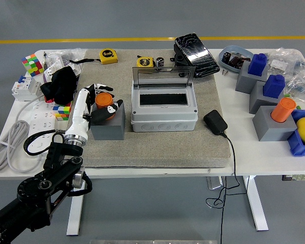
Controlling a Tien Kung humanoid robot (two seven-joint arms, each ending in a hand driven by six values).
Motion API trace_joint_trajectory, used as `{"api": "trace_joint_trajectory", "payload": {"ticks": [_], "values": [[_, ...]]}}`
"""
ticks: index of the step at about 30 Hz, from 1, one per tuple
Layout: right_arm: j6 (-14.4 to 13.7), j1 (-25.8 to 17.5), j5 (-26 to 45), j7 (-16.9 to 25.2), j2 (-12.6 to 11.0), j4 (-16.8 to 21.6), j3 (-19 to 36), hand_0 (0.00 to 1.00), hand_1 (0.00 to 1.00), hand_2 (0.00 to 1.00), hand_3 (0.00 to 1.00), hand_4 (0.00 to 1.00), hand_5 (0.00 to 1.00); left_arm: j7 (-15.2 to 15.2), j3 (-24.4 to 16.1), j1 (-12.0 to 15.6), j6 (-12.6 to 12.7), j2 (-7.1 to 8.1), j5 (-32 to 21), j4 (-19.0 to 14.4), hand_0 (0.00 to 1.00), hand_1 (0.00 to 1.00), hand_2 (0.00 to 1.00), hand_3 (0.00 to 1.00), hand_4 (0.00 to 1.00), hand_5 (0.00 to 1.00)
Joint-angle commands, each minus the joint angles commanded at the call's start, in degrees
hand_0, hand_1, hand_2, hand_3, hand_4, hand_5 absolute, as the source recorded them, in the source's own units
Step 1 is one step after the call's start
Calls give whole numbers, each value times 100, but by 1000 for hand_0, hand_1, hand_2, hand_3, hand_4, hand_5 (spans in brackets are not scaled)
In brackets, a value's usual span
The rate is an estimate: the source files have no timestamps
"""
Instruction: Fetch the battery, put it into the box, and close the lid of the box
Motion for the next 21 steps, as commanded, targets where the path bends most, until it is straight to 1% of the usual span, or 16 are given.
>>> {"api": "trace_joint_trajectory", "payload": {"ticks": [1, 2, 7, 8, 13, 14, 16, 19, 20, 21], "values": [[-1, 0, 3, 0, -2, 0, 0, 700, 725, 718, 697, 998, 697, -19, 22, -18, -3, -8, -48, 13, 375, 328, 348, 362, 825, 2], [-2, 0, 7, 2, -6, 0, 0, 701, 725, 718, 696, 998, 697, -44, 47, -43, -4, -20, -109, 32, 229, 241, 257, 263, 749, 2], [-1, 3, 17, -1, -14, -1, -12, 701, 725, 718, 696, 998, 697, -131, 124, -143, -35, -70, -366, 119, 229, 241, 257, 263, 749, 2], [0, 4, 17, -1, -13, 0, -17, 702, 725, 718, 696, 998, 696, -155, 139, -163, -48, -84, -415, 142, 228, 142, 197, 221, 612, 2], [-1, 11, 11, 3, -8, 5, -15, 702, 725, 718, 696, 998, 696, -254, 188, -215, -54, -116, -470, 180, 228, 142, 197, 221, 612, 2], [-2, 12, 10, 5, -8, 6, -15, 702, 725, 718, 696, 998, 696, -277, 193, -222, -52, -120, -476, 184, 198, 107, 159, 207, 589, 2], [-6, 14, 9, 11, -7, 6, -16, 702, 725, 718, 696, 998, 696, -304, 191, -233, -46, -127, -469, 189, 198, 107, 159, 207, 589, 2], [-17, 15, 10, 27, -7, 5, -11, 702, 725, 718, 696, 998, 696, -325, 183, -261, -41, -125, -374, 179, 198, 107, 159, 207, 589, 2], [-20, 14, 15, 30, -8, 4, -12, 701, 724, 718, 694, 998, 696, -311, 176, -268, -34, -118, -285, 150, 179, 94, 147, 190, 621, 2], [-23, 13, 17, 33, -10, 4, -11, 701, 724, 718, 694, 998, 696, -290, 164, -275, -28, -109, -171, 108, 179, 94, 147, 190, 621, 2]]}}
